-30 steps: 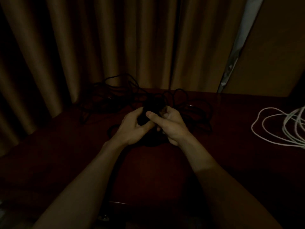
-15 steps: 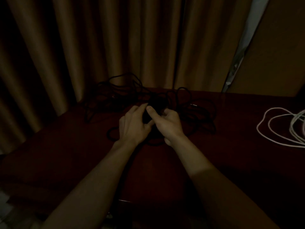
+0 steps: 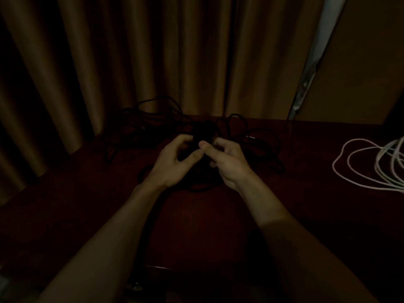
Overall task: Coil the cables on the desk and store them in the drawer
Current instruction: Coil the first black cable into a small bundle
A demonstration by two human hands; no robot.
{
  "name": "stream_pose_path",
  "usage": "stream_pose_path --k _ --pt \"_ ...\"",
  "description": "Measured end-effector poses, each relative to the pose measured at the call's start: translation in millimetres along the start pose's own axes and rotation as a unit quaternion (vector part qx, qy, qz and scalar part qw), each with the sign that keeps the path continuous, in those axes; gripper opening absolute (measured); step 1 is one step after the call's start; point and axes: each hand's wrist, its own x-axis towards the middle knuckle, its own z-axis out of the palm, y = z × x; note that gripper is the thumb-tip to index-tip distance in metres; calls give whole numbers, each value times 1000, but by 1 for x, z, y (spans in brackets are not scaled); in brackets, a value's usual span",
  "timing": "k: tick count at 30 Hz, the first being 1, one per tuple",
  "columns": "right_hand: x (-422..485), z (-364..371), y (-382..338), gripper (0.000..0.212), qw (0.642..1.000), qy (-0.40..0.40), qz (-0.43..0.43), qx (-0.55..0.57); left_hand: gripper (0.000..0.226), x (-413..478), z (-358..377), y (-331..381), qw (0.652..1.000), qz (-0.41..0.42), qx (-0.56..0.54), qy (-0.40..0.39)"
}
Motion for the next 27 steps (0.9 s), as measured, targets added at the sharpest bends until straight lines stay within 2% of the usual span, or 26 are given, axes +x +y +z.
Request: stream_pose_path --k 4,8,14,17,20,23,27 --pt "1 -4 -2 32 999 -48 0 10 45 -2 -4 1 998 19 -55 -33" --pt "-1 -3 -3 32 996 -79 21 17 42 -4 -2 0 998 42 -13 -48" --pt "-2 17 2 30 1000 -10 -13 -4 34 -4 2 1 989 77 54 113" --pt "-2 27 8 28 999 12 -46 -24 34 -4 1 3 984 60 89 144" --pt "-2 35 13 27 997 33 -68 -8 39 -4 3 1 982 46 121 139" --pt "3 35 18 17 992 79 -84 -49 50 -1 5 -3 983 34 142 111" --pt "4 26 14 30 994 53 -70 -72 33 -2 6 4 999 24 31 24"
